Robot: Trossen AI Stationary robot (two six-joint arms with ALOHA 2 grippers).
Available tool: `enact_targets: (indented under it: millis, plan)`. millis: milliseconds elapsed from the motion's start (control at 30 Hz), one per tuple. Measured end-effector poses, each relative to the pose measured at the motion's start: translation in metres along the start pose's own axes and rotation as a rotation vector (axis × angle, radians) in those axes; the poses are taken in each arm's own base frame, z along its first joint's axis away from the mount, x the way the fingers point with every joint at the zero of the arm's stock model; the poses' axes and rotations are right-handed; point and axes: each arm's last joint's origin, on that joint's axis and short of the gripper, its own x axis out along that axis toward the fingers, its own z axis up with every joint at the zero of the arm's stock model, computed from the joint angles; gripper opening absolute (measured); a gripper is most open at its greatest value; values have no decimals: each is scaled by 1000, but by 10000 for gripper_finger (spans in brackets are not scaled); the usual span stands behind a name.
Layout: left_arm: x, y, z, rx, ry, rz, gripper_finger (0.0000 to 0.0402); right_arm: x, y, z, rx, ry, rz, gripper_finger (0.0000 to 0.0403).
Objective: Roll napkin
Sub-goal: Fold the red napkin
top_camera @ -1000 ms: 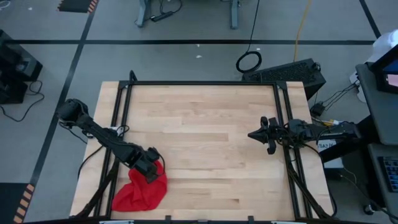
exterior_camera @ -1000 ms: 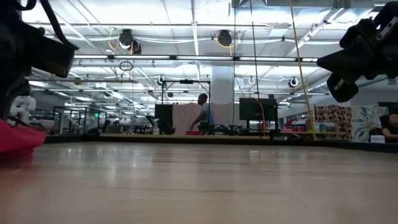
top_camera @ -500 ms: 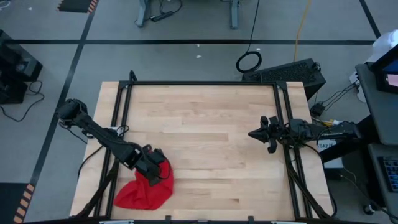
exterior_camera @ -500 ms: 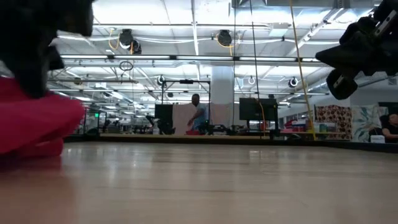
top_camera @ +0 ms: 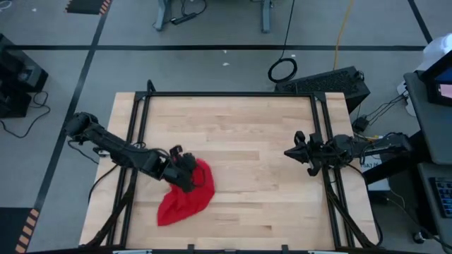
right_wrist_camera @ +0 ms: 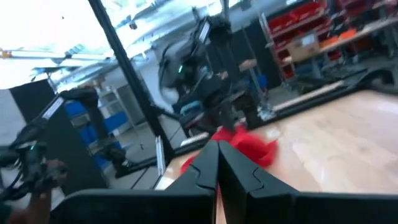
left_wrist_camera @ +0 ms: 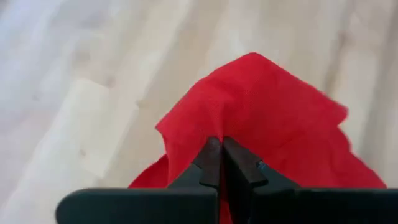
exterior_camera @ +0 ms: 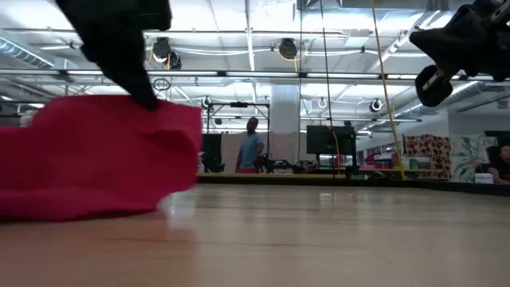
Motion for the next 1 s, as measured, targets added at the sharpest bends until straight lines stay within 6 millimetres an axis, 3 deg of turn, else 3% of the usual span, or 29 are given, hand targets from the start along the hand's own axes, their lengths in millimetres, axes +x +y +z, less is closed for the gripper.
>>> enact_targets:
  millis: [200,500,700,1000]
  plan:
    - [8,9,23,-31,-117,-13,19,10,5,-7,43,31,6,0]
    - [13,18,39,-23,-202,-14,21,30,8,-19,6,97,-120,9]
    - [16,27,45,-64,-248,83,22,54,10,-26,-63,175,-239,51]
    - [17,30,50,-130,-287,91,22,109,17,-38,-193,319,-291,126]
